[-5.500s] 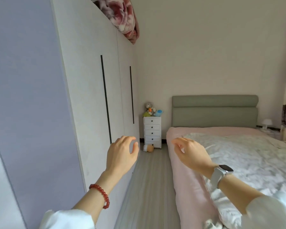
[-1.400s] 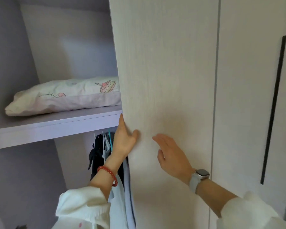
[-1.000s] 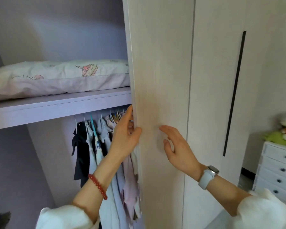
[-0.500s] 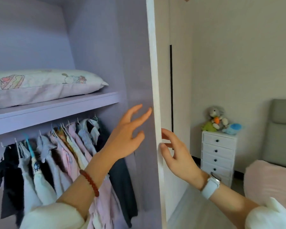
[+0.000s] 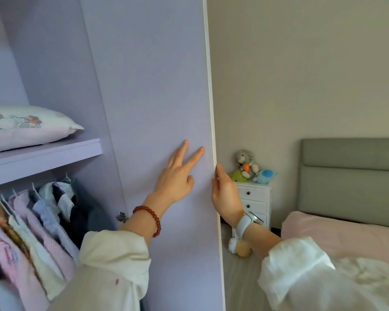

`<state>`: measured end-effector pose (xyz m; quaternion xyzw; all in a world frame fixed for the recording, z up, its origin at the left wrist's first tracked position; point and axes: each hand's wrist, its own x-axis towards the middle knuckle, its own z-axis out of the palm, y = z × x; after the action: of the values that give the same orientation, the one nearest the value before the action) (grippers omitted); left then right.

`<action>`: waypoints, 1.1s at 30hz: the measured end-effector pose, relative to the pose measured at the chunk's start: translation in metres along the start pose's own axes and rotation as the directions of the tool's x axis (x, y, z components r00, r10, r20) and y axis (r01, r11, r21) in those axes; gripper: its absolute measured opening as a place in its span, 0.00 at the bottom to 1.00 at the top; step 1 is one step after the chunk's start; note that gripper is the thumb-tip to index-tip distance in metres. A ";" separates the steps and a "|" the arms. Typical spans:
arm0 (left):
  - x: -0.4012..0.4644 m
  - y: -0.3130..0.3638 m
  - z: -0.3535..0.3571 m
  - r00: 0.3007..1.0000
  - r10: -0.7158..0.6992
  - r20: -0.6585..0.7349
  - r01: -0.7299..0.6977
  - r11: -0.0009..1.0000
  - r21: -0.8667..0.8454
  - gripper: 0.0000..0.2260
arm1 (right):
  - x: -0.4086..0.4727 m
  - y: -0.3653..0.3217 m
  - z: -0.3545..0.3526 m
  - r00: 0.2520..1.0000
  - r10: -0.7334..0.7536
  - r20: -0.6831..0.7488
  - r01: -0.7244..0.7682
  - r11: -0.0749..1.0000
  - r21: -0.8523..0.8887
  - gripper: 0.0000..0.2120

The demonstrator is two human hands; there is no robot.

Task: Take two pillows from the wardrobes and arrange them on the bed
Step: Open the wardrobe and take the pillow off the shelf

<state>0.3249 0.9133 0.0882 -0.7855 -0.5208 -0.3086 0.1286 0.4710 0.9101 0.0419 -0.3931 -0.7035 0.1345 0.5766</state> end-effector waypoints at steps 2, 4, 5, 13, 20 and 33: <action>0.005 -0.001 0.001 1.000 -0.001 0.018 0.000 0.999 0.043 0.34 | 0.006 0.001 0.000 0.999 0.036 0.022 -0.036 0.999 0.000 0.20; 0.006 -0.001 -0.003 0.999 0.006 0.040 -0.007 1.000 0.026 0.32 | 0.010 0.002 0.001 0.994 0.077 0.082 -0.075 0.997 -0.029 0.23; 0.006 -0.002 -0.008 0.999 0.022 0.028 -0.022 1.000 0.005 0.29 | 0.010 0.002 0.000 0.990 0.094 0.102 -0.088 0.994 -0.068 0.26; -0.053 -0.068 -0.101 0.974 -0.081 -0.210 0.120 0.975 0.185 0.17 | 0.010 -0.055 0.044 0.956 -0.284 0.078 0.294 0.937 -0.187 0.24; -0.125 -0.164 -0.203 0.910 -0.257 -0.324 0.387 0.805 0.450 0.17 | 0.038 -0.125 0.184 0.835 -0.461 0.300 0.478 0.878 0.017 0.21; -0.168 -0.384 -0.383 0.705 -0.555 -0.441 0.634 0.215 0.743 0.42 | 0.165 -0.303 0.441 0.631 -0.648 0.426 0.718 0.696 -0.004 0.37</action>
<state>-0.1995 0.7518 0.2360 -0.3366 -0.8534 -0.0620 0.3931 -0.0580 0.9451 0.2216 -0.1094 -0.9089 -0.0805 0.3942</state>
